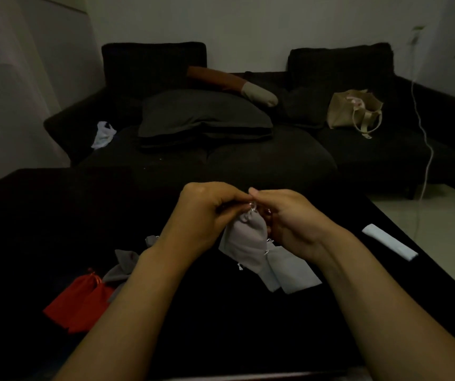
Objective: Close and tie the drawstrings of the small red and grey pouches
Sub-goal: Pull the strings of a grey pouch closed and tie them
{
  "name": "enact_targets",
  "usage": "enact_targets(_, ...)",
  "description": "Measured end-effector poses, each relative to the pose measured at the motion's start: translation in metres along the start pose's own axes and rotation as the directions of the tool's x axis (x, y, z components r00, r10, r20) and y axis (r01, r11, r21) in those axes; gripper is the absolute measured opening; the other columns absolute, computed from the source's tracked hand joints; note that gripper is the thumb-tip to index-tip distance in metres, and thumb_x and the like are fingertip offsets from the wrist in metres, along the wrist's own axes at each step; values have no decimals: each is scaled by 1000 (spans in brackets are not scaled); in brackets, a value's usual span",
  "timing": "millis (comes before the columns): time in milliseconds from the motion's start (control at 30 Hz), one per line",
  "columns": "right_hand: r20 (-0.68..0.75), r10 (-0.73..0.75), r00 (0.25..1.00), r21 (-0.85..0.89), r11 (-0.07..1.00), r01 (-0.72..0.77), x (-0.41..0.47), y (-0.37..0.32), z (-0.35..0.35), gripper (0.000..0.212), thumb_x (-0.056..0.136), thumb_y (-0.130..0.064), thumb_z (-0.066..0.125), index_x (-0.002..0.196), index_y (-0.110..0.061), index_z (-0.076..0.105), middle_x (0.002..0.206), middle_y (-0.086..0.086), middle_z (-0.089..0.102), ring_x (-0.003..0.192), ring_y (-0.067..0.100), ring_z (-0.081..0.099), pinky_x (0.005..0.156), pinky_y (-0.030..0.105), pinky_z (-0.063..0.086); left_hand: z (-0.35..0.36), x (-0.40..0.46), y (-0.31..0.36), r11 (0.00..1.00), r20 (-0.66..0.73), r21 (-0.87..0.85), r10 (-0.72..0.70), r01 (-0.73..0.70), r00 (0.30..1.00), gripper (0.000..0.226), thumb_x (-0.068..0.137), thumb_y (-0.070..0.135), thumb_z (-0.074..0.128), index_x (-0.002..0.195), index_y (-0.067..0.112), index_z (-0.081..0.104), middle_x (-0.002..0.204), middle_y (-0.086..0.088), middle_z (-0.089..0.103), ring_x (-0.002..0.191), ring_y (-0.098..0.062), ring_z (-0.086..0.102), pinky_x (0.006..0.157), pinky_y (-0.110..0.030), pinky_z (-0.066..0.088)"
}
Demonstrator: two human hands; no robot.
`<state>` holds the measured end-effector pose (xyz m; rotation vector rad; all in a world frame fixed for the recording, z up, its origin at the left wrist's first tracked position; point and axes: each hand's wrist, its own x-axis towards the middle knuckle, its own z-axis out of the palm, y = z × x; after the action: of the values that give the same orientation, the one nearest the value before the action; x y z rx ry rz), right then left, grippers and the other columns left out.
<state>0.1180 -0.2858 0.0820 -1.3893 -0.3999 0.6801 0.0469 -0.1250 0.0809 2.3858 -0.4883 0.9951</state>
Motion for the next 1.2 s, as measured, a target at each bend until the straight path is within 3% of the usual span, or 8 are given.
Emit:
enact_targets(133, -50, 12, 999, 33, 999, -10, -1, -1, 0, 23, 95, -19, 58, 74, -13, 62, 68, 2, 51, 64, 11, 46, 61, 24, 36, -3, 1, 1, 996, 58, 73, 49, -53, 997, 18, 82, 12, 76, 99, 16, 77, 97, 2, 75, 88, -2, 67, 81, -16, 54)
enact_targets(300, -143, 27, 989, 72, 997, -17, -1, -4, 3, 29, 93, -16, 59, 65, -16, 60, 55, -2, 49, 49, 7, 45, 49, 20, 38, 7, -3, 5, 996, -23, 71, 62, -60, 998, 13, 85, 7, 71, 95, 12, 77, 97, -1, 74, 88, -7, 68, 80, -21, 55)
enact_targets(567, -218, -62, 974, 100, 991, 86, 0, -5, 11, 20, 94, -13, 60, 74, -11, 64, 63, 2, 54, 53, 8, 50, 52, 20, 46, 26, -4, 7, 962, -146, -128, -259, 242, 955, 10, 95, 7, 56, 91, 15, 59, 92, 1, 61, 83, -7, 58, 73, -16, 45)
enact_targets(700, -355, -267, 896, -140, 963, 232, -1, -7, 13, 21, 93, -11, 59, 75, -7, 68, 65, 4, 60, 55, 7, 54, 51, 18, 47, 31, -2, 6, 698, -89, -525, -614, 487, 784, 13, 101, 19, 50, 92, 25, 57, 95, -7, 66, 85, -18, 63, 75, -37, 52)
enact_targets(800, -346, -322, 881, -174, 945, 277, 0, -7, 13, 22, 94, -10, 59, 76, -6, 70, 68, 6, 64, 60, 8, 58, 53, 19, 49, 32, 3, 10, 561, -47, -668, -688, 489, 725, 15, 101, 13, 51, 90, 21, 58, 86, -6, 65, 78, -16, 61, 70, -31, 53)
enact_targets(933, -308, -359, 881, -189, 931, 313, 0, -5, 10, 21, 95, -8, 59, 79, 2, 69, 72, 11, 64, 62, 11, 59, 55, 20, 51, 29, 5, 11, 504, -38, -716, -719, 482, 694, 19, 99, 6, 52, 88, 19, 59, 82, 0, 64, 70, -4, 61, 59, -13, 50)
enact_targets(1100, -308, -436, 846, -379, 871, 312, 0, -5, -1, 24, 94, -12, 63, 83, 8, 68, 73, 20, 66, 64, 13, 61, 61, 22, 53, 31, 1, 12, 475, 15, -703, -734, 529, 679, 18, 98, 8, 51, 94, 18, 65, 89, -4, 70, 77, -11, 68, 67, -22, 57)
enact_targets(1200, -287, -312, 906, -318, 923, 217, 2, 1, -3, 22, 96, -14, 62, 83, 3, 70, 77, 16, 69, 66, 14, 64, 62, 24, 57, 24, 3, 12, 309, 183, -727, -773, 613, 607, 18, 100, 11, 50, 92, 14, 66, 83, -5, 69, 69, -11, 66, 60, -22, 56)
